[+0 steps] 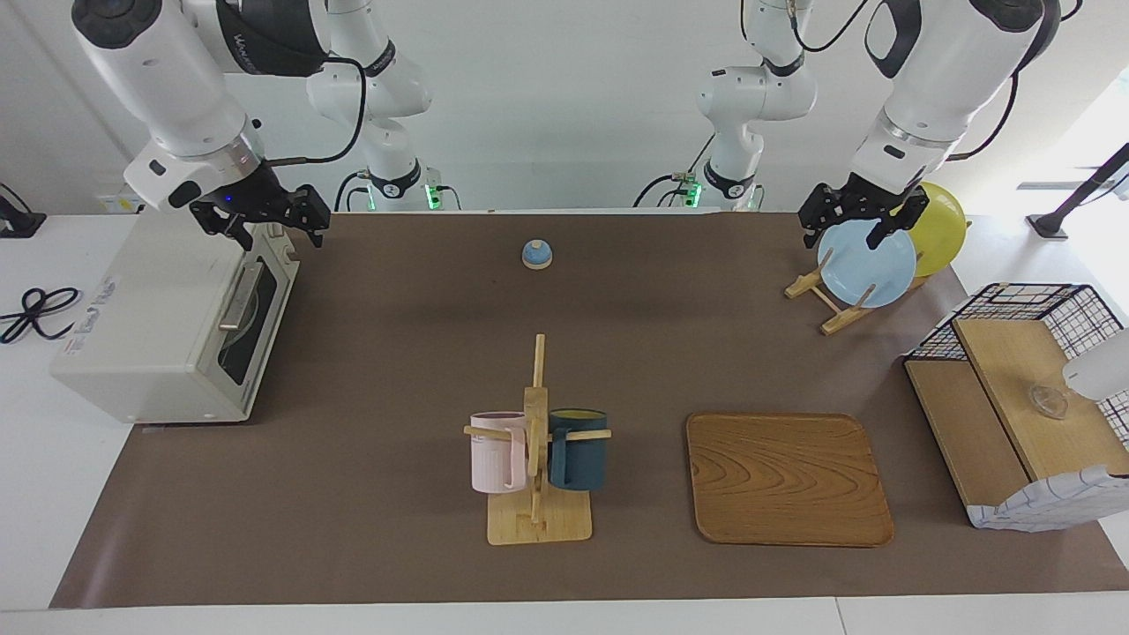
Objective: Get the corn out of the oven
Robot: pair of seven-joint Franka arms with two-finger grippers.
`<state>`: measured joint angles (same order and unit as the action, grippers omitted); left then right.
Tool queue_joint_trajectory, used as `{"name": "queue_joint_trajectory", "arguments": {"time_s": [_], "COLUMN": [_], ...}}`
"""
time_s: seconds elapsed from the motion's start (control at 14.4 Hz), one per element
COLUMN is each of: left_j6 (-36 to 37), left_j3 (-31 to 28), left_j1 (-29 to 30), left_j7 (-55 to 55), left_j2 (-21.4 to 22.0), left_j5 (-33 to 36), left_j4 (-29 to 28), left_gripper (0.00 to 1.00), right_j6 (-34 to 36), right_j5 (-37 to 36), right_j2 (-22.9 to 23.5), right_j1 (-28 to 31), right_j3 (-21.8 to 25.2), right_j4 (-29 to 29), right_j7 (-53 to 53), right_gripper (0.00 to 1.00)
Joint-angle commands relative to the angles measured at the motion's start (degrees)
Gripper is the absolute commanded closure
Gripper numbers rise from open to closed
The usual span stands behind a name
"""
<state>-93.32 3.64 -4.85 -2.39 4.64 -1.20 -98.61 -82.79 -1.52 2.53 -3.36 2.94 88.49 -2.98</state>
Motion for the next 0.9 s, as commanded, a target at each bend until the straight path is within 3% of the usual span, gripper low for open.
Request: {"name": "queue_joint_trajectory", "arguments": {"time_s": [0.0,0.42,0.49,0.62,0.76,0.83], "left_j6": [0.24,0.33,0.33,0.33,0.24,0.33], "left_j3": [0.4,0.4,0.4,0.4,0.4,0.4], "left_j1": [0.81,0.81,0.81,0.81,0.81,0.81], "left_j7": [-0.16,-0.16,-0.16,-0.16,-0.16,-0.16], "left_j2": [0.46,0.46,0.46,0.46,0.46,0.46], "left_j5": [-0.3,-0.3,-0.3,-0.3,-0.3,-0.3], "left_j4": [-0.18,-0.18,-0.18,-0.18,-0.18,-0.18], "left_gripper": [0.0,0.0,0.0,0.0,0.0,0.0], "right_j6": [-1.41,-1.67,-3.94,-8.25,-14.99,-16.95], "right_j5": [0.2,0.12,0.12,0.12,-0.32,-0.76], "right_j2": [-1.04,-1.48,-1.65,-3.75,-6.3,-7.09], "right_j1": [0.72,2.3,2.74,5.1,5.9,5.99], "right_j3": [-0.48,-0.13,-0.04,-0.13,-0.04,0.05], "right_j4": [1.51,2.47,3.26,8.68,15.88,18.44], "right_j7": [0.87,0.17,-0.71,-3.33,-8.69,-9.41], "right_gripper": [0.0,0.0,0.22,0.8,1.0,1.0]}}
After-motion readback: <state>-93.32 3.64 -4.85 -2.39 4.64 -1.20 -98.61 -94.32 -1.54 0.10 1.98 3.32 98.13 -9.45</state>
